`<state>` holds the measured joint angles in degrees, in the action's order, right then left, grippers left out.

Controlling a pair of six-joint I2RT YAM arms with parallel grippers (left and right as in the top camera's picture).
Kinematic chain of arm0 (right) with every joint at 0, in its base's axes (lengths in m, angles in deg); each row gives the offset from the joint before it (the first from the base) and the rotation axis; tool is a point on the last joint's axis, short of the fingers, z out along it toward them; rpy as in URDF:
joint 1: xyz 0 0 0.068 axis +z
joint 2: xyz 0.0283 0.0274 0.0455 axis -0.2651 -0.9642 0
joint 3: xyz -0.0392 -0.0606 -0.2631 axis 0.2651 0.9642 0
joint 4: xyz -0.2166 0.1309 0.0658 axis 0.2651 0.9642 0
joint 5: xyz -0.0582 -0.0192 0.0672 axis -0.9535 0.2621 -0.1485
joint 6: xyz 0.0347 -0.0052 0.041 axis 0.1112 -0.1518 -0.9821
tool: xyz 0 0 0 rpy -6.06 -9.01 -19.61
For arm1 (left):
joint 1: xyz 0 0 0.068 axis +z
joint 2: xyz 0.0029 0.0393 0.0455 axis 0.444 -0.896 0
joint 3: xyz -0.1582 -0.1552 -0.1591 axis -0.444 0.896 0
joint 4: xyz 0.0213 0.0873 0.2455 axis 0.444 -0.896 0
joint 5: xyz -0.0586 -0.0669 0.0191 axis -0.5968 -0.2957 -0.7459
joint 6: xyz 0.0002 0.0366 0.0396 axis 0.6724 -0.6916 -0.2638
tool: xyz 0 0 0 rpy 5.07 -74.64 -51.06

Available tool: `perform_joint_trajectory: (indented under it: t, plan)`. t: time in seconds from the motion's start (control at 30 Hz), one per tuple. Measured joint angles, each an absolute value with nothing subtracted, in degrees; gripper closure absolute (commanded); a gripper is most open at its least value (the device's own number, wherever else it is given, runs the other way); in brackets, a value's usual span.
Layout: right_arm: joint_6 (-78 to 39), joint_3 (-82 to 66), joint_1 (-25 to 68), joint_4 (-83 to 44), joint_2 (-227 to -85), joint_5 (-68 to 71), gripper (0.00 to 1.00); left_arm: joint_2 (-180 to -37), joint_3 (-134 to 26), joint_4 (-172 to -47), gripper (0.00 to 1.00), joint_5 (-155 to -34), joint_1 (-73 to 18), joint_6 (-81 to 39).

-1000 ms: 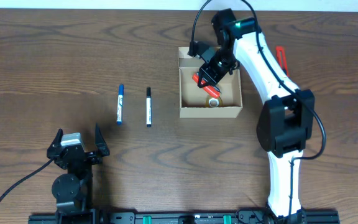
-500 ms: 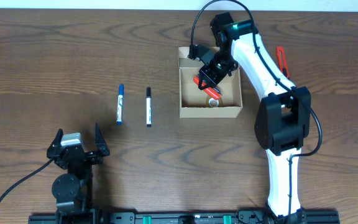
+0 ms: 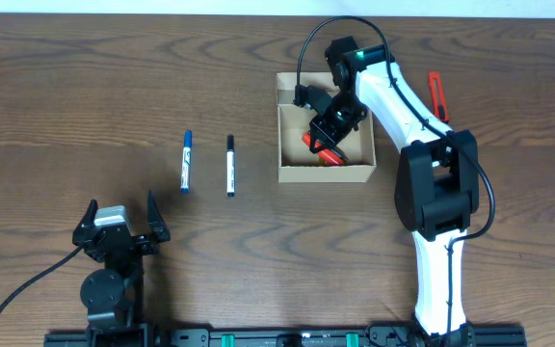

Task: Pack container
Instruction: 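Release the red stapler into the box beside the tape, then move the right gripper over the red box cutter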

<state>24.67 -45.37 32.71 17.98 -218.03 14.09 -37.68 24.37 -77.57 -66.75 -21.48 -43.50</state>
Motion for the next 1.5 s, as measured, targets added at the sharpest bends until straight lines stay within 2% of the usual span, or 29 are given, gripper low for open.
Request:
perform_joint_trajectory:
  t: [0.1, 0.2, 0.3, 0.7, 0.87, 1.1, 1.13, 1.17, 1.2, 1.23, 1.5]
  plan:
    - [24.3, -45.37, 32.71, 18.01, -218.03, 14.04, 0.75, -37.68, 24.37, -77.57, 0.05, -66.75, -21.48, -43.5]
    - [24.26, -45.37, 32.71, 18.03, -218.03, 14.04, 0.53, -37.68, 24.37, -77.57, 0.05, -66.75, -21.48, -43.5]
    - [23.91, -45.37, 32.71, 18.01, -218.03, 14.09, 0.42, -37.68, 24.37, -77.57, 0.05, -66.75, -21.48, -43.5]
    - [22.81, -46.33, 32.71, 19.43, -218.03, 14.04, 0.36, -37.68, 24.37, -77.57, 0.05, -66.72, -21.48, -43.5]
    - [21.87, -52.32, 32.71, 22.42, -218.03, 14.09, 0.3, -37.68, 24.37, -77.57, 0.05, -66.75, -21.48, -43.5]
    - [18.92, -66.52, 32.63, 29.44, -218.06, 11.4, 0.28, -37.68, 24.37, -77.55, 0.05, -66.75, -21.48, -43.5]
    - [17.96, -68.71, 32.58, 30.33, -218.06, 9.89, 0.27, -37.68, 24.37, -77.57, 0.05, -66.72, -21.48, -43.5]
    - [16.8, -71.16, 32.5, 31.36, -218.06, 7.83, 0.2, -37.68, 24.37, -77.57, 0.05, -66.72, -21.48, -43.5]
    - [15.21, -73.69, 32.28, 32.28, -218.06, 5.69, 0.07, -37.68, 24.37, -77.6, 0.05, -66.75, -21.48, -43.5]
    - [13.76, -76.47, 31.82, 32.76, -218.03, 3.18, 0.01, -37.68, 24.37, -77.57, 0.05, -66.75, -21.48, -43.5]
    - [5.04, -82.98, 20.34, 33.02, -216.07, -13.37, 0.01, -37.68, 24.37, -77.57, 0.05, -66.75, -21.48, -43.5]
